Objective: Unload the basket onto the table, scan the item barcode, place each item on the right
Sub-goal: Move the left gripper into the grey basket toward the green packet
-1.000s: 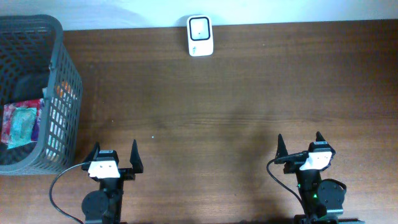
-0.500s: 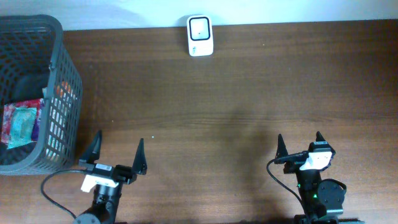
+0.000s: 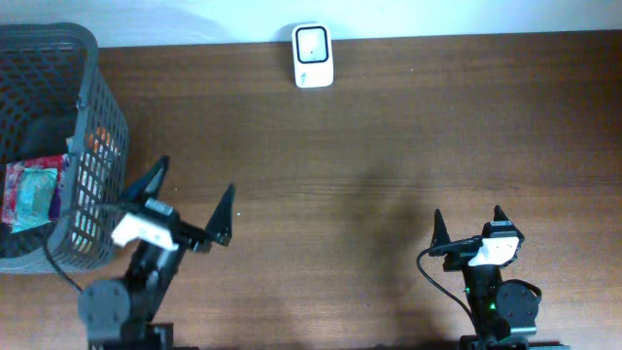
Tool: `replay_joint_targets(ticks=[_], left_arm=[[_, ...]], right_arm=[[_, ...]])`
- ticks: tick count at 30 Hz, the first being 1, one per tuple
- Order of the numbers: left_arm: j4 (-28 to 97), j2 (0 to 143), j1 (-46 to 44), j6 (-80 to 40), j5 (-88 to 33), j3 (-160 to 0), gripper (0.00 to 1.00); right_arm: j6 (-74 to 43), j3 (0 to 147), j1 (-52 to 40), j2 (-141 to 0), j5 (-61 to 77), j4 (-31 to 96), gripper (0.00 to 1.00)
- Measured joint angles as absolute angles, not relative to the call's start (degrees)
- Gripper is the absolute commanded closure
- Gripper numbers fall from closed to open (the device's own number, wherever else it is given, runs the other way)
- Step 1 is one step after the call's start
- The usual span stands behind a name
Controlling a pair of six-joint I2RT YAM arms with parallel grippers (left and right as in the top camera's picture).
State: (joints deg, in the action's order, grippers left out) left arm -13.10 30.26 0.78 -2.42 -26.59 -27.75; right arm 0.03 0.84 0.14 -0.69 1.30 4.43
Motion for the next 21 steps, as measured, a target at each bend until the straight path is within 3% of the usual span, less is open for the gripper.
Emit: replay_joint_targets(ticks=[7,11,17,21], left_arm=[[25.89,53.10,0.78,9.56,-34.00,-57.95,0.01],[26.81,56.88,0.78,11.57,-36.10,-61.63,0.01],[51.94,69.82,0.78,12.93,-34.17,-84.14,0.01],[55.11,72.66,0.78,13.93,-34.76,-89.73,0.01]], right_arm=[[0.05,0.84,0.10,-0.62,1.30,4.45,0.01],[0.01,0.84,0.10,-0.62,1.30,4.45,0.01],[0.03,0.84,0.10,-0.62,1.30,4.45,0.01],[0.03,0.84,0.10,-0.62,1.30,4.45,0.01]])
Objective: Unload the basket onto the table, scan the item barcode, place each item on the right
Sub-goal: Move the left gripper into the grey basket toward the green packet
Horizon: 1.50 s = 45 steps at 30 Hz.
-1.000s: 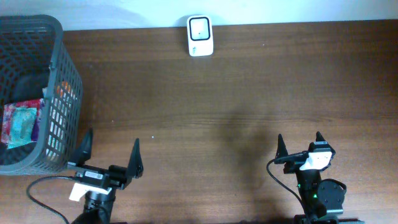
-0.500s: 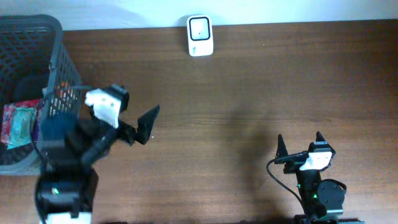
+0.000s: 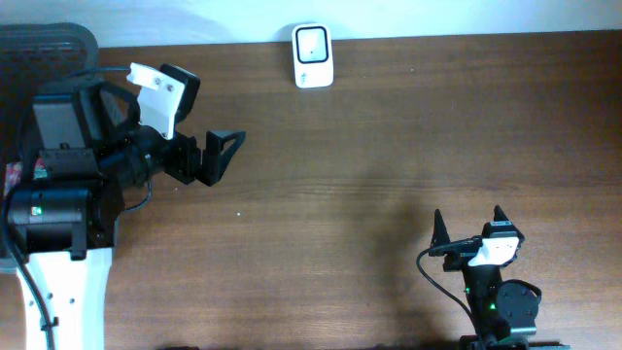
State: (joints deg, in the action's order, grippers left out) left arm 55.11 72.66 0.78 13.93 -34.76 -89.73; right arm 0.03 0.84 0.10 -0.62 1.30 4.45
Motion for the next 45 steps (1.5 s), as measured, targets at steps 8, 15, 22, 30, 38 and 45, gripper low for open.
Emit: replay_joint_targets(ticks=[8,15,22,30,38,45], left_arm=[[55.77,72.82,0.78,12.16,-34.92,-90.59,0.01],[55.18,72.86,0.78,11.94,-34.92,-91.42,0.01],[54.04,72.86,0.78,10.63,-34.92,-91.42,0.01],[50.74,72.88,0.78,9.04,-34.63,-91.55,0.01],[46.87,72.86,0.78,6.15,-31.57,-91.72,0.01],[46.87,72.86,0.78,6.13,-27.79,-91.72,0.01]], right_arm=[[0.03,0.84,0.10,-0.62,1.30,4.45,0.01],[0.03,0.84,0.10,-0.62,1.30,4.45,0.01],[0.01,0.84,0.10,-0.62,1.30,4.45,0.01],[0.05,0.84,0.10,-0.62,1.30,4.45,0.01],[0.01,0.84,0.10,-0.62,1.30,4.45,0.01],[0.01,0.84,0.10,-0.62,1.30,4.45,0.01]])
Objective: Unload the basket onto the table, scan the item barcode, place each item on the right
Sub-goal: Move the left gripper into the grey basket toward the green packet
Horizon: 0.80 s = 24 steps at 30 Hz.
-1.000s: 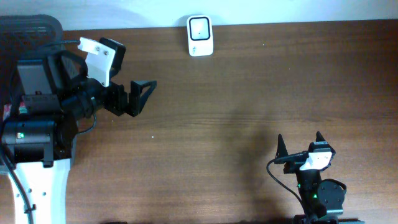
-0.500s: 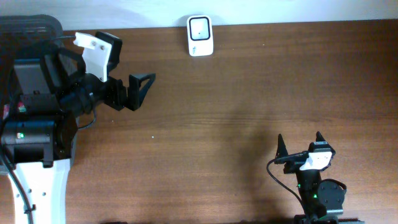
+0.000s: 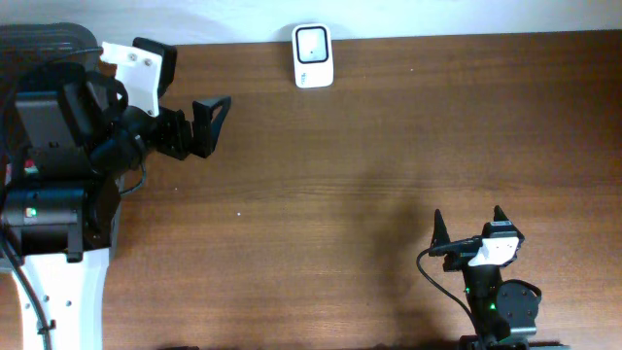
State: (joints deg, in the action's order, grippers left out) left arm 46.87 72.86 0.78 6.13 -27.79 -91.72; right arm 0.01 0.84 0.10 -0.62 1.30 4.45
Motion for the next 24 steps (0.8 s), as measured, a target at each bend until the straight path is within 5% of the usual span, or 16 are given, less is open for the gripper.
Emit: replay_joint_targets(ticks=[11,24], left_arm=[[46.15,73.19,0.78,4.27,-25.21,-92.09,0.01],[67.11,95.37,1.02,3.51,-9.43,-115.81,0.01]], right_arm=[[0.03,0.84,0.10,-0.62,1.30,4.45,0.01],[0.05,0.84,0.10,-0.62,1.30,4.45,0.01]])
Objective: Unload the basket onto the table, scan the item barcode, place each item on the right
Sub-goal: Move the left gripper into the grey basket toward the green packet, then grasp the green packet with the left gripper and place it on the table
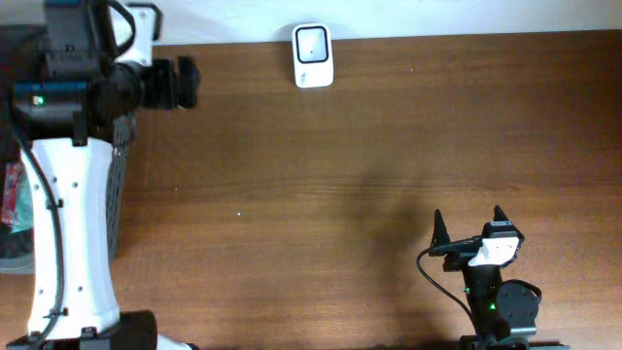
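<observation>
A white barcode scanner (312,55) with a dark window lies at the back edge of the table. My left gripper (181,83) is high up at the back left, just right of the grey mesh basket (114,190). It shows as a dark block, and its fingers cannot be made out. The left arm (68,204) covers most of the basket. A colourful packet (8,192) peeks out inside the basket at the left edge. My right gripper (467,226) rests near the front right, open and empty.
The brown wooden table (369,156) spreads between the two arms. A white wall strip runs along the back edge behind the scanner. The right arm's base (501,306) sits at the front edge.
My left gripper has moved back and a little left, from beside the basket's right rim to the table's back edge. Its open fingers no longer show. The right arm has not moved.
My left gripper first hung open and low near the front, beside the basket. Then the arm stood raised over the basket with the open gripper to its right. It was farther back at each later moment. The scanner and right arm stayed still.
</observation>
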Tool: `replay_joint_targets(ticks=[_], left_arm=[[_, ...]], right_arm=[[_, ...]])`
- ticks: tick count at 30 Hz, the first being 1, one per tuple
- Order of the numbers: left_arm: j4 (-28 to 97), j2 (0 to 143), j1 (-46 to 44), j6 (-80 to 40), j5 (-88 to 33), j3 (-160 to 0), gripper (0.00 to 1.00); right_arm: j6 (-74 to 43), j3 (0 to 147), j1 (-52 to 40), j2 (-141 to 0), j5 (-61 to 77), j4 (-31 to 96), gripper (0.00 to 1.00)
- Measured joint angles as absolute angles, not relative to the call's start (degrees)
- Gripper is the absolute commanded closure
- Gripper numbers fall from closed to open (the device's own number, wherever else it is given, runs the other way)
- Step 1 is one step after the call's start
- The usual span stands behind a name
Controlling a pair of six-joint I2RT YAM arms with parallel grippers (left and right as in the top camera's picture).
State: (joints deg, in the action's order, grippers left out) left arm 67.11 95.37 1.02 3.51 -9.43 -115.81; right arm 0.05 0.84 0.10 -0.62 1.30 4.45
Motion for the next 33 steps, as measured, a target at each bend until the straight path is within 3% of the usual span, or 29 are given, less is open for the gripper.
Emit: replay_joint_targets(ticks=[5,13,19,30,31,32,33], left_arm=[[54.50,96.14,12.14,-3.22,1.34,-117.62,0.01],[57.47,100.51,27.88,-2.92,6.98,-118.21,0.01],[64.82,116.31,28.49,-0.08,13.50,-117.97,0.01],[73.93,126.34,29.28,0.23,20.03,-116.79,0.01],[74.39,126.74,29.67,0.25,20.84,-115.92,0.04],[74.37,126.98,30.02,0.25,21.19,-115.68,0.24],[74.35,127.04,30.52,0.43,21.43,-115.33,0.30]], right_arm=[[0.05,0.84,0.10,-0.62,1.30,4.45,0.01],[0.03,0.84,0.10,-0.62,1.32,4.45,0.01],[0.05,0.84,0.10,-0.62,1.30,4.45,0.01],[0.03,0.84,0.10,-0.62,1.30,4.45,0.01],[0.08,0.84,0.10,-0.62,1.30,4.45,0.01],[0.05,0.84,0.10,-0.62,1.30,4.45,0.01],[0.03,0.84,0.10,-0.62,1.30,4.45,0.01]])
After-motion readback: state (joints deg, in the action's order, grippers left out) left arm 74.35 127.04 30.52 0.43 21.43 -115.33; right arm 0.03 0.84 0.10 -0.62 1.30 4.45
